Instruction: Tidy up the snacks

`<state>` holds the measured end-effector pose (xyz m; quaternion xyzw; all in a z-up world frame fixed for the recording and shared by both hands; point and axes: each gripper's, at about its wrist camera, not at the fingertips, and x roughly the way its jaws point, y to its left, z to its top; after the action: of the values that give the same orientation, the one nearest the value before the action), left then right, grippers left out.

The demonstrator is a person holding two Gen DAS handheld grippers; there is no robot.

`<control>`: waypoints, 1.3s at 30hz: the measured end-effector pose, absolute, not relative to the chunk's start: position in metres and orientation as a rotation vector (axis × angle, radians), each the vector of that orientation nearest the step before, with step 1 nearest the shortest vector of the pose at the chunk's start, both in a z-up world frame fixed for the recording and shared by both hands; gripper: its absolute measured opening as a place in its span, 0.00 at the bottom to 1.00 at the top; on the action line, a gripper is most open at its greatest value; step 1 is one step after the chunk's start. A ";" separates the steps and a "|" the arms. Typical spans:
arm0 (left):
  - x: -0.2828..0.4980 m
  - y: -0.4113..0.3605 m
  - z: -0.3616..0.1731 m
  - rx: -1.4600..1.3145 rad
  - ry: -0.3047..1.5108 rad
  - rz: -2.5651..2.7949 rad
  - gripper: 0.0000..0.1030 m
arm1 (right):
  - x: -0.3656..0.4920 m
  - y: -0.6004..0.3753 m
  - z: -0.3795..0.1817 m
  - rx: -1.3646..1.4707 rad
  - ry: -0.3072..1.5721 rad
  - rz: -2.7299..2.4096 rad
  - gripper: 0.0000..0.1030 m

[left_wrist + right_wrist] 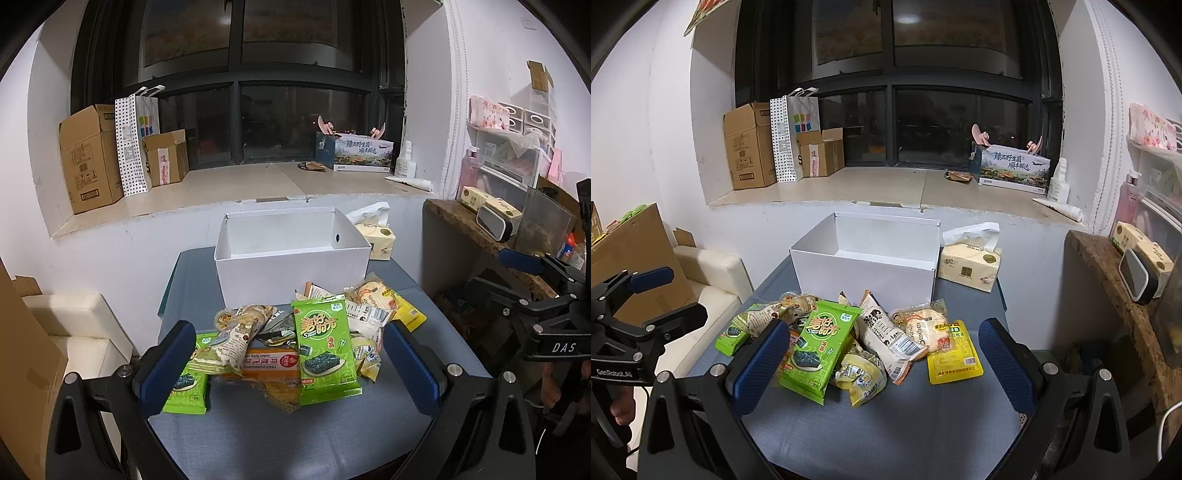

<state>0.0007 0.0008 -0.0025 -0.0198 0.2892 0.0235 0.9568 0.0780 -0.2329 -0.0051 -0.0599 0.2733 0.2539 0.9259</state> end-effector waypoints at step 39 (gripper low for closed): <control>0.001 0.003 -0.003 -0.039 0.601 0.046 1.00 | 0.078 -0.230 -0.010 -0.125 0.580 0.526 1.00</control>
<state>0.0009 0.0029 -0.0025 -0.0193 0.2960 0.0228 0.9547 0.0783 -0.2302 -0.0097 -0.0611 0.2826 0.2560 0.9224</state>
